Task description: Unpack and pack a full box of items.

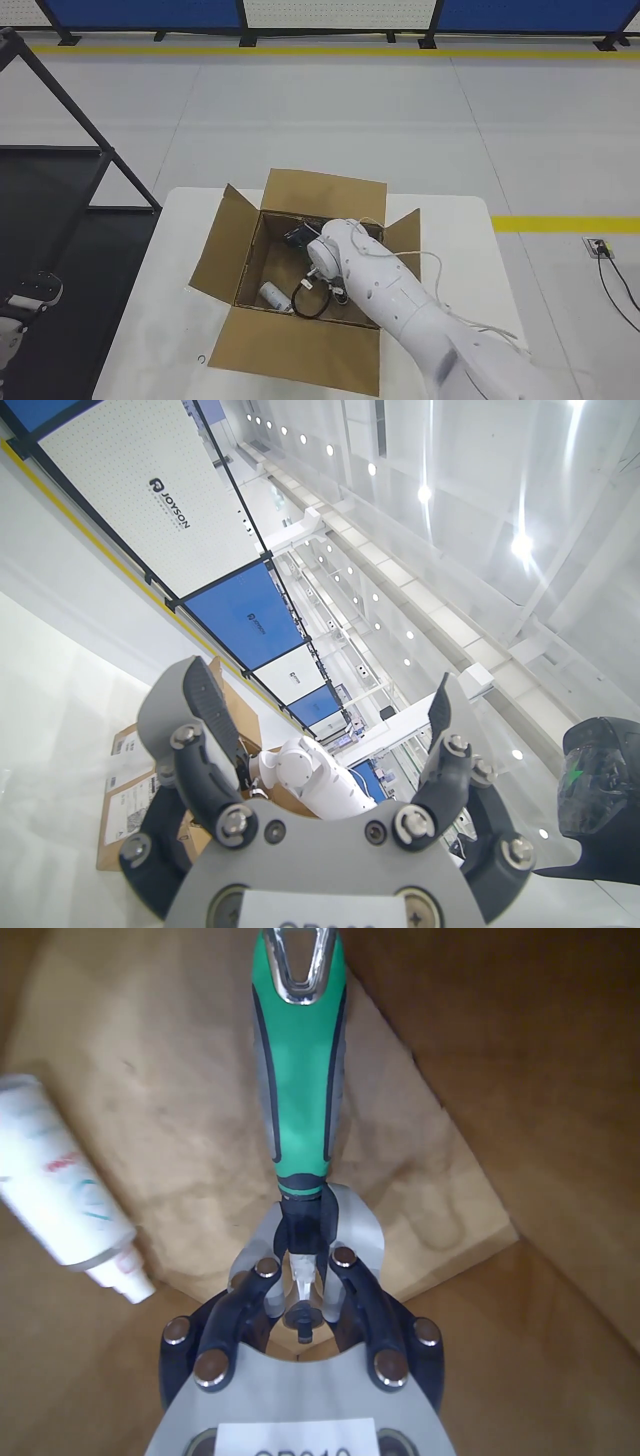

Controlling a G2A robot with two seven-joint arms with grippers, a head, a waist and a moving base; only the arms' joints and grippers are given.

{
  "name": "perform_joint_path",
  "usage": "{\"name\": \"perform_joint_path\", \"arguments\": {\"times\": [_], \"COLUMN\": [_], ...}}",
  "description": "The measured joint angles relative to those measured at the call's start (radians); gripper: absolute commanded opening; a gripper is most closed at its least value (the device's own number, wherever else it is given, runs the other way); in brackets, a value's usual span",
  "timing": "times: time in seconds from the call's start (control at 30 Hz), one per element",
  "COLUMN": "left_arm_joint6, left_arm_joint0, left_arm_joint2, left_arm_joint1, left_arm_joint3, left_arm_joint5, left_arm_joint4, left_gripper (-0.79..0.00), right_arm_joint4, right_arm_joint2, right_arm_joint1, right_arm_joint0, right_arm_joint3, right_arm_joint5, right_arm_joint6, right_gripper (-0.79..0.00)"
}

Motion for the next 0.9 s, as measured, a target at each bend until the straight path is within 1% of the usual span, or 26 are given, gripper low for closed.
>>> {"name": "perform_joint_path", "arguments": {"times": [0.1, 0.23, 0.33, 0.4, 0.43, 0.47, 0.53, 0.57, 0.6, 0.67, 0.7, 0.8, 0.83, 0.9], "left_arm_joint6": [0.000, 0.000, 0.000, 0.000, 0.000, 0.000, 0.000, 0.000, 0.000, 0.000, 0.000, 0.000, 0.000, 0.000], "left_arm_joint0": [0.000, 0.000, 0.000, 0.000, 0.000, 0.000, 0.000, 0.000, 0.000, 0.000, 0.000, 0.000, 0.000, 0.000], "left_arm_joint2": [0.000, 0.000, 0.000, 0.000, 0.000, 0.000, 0.000, 0.000, 0.000, 0.000, 0.000, 0.000, 0.000, 0.000], "left_arm_joint1": [0.000, 0.000, 0.000, 0.000, 0.000, 0.000, 0.000, 0.000, 0.000, 0.000, 0.000, 0.000, 0.000, 0.000], "left_arm_joint3": [0.000, 0.000, 0.000, 0.000, 0.000, 0.000, 0.000, 0.000, 0.000, 0.000, 0.000, 0.000, 0.000, 0.000], "left_arm_joint5": [0.000, 0.000, 0.000, 0.000, 0.000, 0.000, 0.000, 0.000, 0.000, 0.000, 0.000, 0.000, 0.000, 0.000], "left_arm_joint4": [0.000, 0.000, 0.000, 0.000, 0.000, 0.000, 0.000, 0.000, 0.000, 0.000, 0.000, 0.000, 0.000, 0.000], "left_gripper": [0.000, 0.000, 0.000, 0.000, 0.000, 0.000, 0.000, 0.000, 0.000, 0.000, 0.000, 0.000, 0.000, 0.000], "right_arm_joint4": [-0.013, -0.052, -0.109, -0.171, -0.205, -0.257, -0.347, -0.405, -0.444, -0.514, -0.540, -0.616, -0.626, -0.650], "right_arm_joint2": [0.019, 0.056, 0.109, 0.170, 0.205, 0.257, 0.347, 0.410, 0.457, 0.555, 0.590, 0.703, 0.723, 0.799], "right_arm_joint1": [0.019, 0.064, 0.124, 0.181, 0.209, 0.248, 0.304, 0.336, 0.356, 0.389, 0.398, 0.419, 0.421, 0.430], "right_arm_joint0": [0.012, 0.012, -0.019, -0.071, -0.103, -0.159, -0.259, -0.334, -0.390, -0.506, -0.547, -0.659, -0.676, -0.737], "right_arm_joint3": [-0.049, -0.172, -0.350, -0.532, -0.626, -0.762, -0.972, -1.108, -1.203, -1.390, -1.453, -1.637, -1.667, -1.768], "right_arm_joint5": [-0.032, -0.017, 0.032, 0.078, 0.097, 0.118, 0.139, 0.141, 0.138, 0.125, 0.123, 0.149, 0.157, 0.180], "right_arm_joint6": [-0.003, 0.016, 0.060, 0.127, 0.165, 0.223, 0.313, 0.363, 0.390, 0.407, 0.401, 0.382, 0.379, 0.372], "right_gripper": [-0.785, -0.785, -0.785, -0.785, -0.785, -0.785, -0.785, -0.785, -0.785, -0.785, -0.785, -0.785, -0.785, -0.785]}}
